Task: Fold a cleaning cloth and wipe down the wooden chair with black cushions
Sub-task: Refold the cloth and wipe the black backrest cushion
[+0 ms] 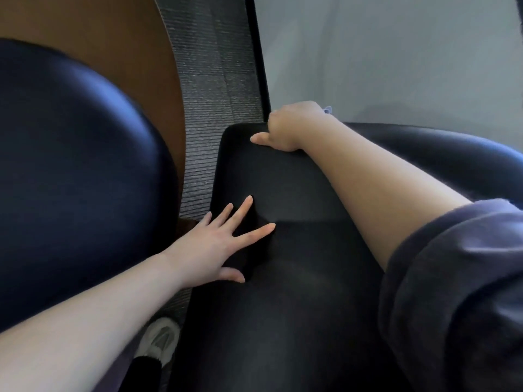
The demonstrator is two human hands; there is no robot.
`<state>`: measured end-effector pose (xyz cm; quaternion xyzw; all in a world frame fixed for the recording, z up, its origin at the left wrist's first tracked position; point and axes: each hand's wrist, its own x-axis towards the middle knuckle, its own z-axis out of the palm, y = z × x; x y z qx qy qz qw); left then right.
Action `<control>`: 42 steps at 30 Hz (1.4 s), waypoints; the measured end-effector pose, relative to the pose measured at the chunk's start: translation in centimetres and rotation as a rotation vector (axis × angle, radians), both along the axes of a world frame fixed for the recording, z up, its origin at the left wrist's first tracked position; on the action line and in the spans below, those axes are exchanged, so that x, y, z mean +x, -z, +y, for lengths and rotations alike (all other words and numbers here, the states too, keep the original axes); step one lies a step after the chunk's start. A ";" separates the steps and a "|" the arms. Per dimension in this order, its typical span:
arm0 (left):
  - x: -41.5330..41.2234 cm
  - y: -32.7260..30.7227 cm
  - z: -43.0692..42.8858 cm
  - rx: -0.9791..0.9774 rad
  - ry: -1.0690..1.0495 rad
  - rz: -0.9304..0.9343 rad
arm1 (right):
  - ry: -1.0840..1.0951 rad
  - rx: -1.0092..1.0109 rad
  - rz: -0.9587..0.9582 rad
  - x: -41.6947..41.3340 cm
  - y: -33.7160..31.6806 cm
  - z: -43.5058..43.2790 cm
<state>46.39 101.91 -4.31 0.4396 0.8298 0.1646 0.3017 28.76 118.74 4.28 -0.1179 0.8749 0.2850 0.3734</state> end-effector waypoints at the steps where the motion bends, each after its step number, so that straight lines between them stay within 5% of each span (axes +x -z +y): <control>1: 0.0 0.6 -0.4 -0.008 -0.004 0.000 | -0.004 0.005 -0.006 -0.3 0.8 -0.4; 18: 2.7 5.3 -2.4 0.133 -0.105 -0.051 | -0.142 0.054 -0.036 -2.7 9.5 -6.0; 42: 6.5 8.3 -5.1 0.165 -0.086 -0.177 | -0.688 0.262 -0.291 2.6 13.2 -9.2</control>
